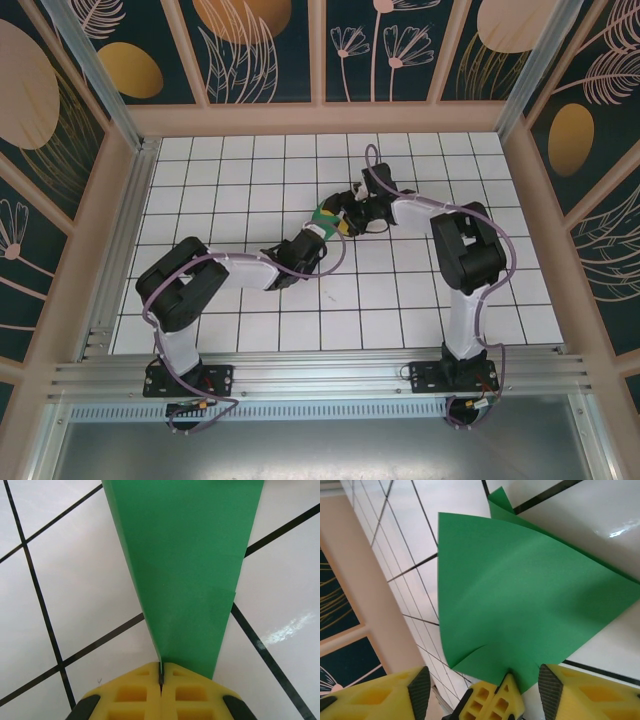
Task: Fold a paper plane with a square sheet of paper (pick it up from the middle)
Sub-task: Fold the wing for the fifth time at the center of the table.
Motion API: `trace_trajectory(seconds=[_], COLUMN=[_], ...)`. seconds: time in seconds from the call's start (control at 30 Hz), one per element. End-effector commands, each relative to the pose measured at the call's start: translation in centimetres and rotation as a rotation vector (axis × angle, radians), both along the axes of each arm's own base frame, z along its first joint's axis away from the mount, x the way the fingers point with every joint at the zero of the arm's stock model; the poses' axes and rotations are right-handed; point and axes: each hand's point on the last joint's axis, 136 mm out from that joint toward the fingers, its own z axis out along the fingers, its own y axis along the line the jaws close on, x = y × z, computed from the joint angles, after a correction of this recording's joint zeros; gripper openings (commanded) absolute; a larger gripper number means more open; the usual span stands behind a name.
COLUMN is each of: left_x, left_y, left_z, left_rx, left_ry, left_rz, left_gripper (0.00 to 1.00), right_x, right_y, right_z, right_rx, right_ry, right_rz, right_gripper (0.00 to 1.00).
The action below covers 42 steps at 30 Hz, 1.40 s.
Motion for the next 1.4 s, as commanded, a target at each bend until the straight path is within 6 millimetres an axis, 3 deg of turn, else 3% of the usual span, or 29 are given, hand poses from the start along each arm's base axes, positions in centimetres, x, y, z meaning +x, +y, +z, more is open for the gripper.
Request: trace_trajectory(seconds=[0.0, 0.4, 0.83, 1.07, 1.37], left_x=[-1.9, -2.4, -2.4, -2.5, -2.5], left_y=[1.3, 1.3, 1.6, 1.7, 1.7], left_z=[-3.1, -3.2, -3.0, -3.1, -3.1], left_rx=[0.124, 0.132, 0.124, 0.128, 0.130], left_ry=[0.075, 0.052, 0.045, 0.048, 0.051], left_rz=[-0.032, -0.036, -0.015, -0.015, -0.009], left_gripper=[0.04, 0.04, 0.06, 0.07, 0.08], right_x=[-0.4, -0.2, 0.2, 0.7, 0.8], right_y=[1.4, 4.5, 3.7, 3.3, 2.9], right_z=[0.3, -2.1, -3.1, -2.4, -2.3], right_rx=[0.004, -0.125, -0.204, -0.242, -0.265], right_ry=[0.041, 0.074, 0.069, 0.047, 0.031], right_rz=[0.069, 0.146, 0.135, 0.114, 0.113], right_gripper=[0.67, 0.70, 0.41, 0.24, 0.13])
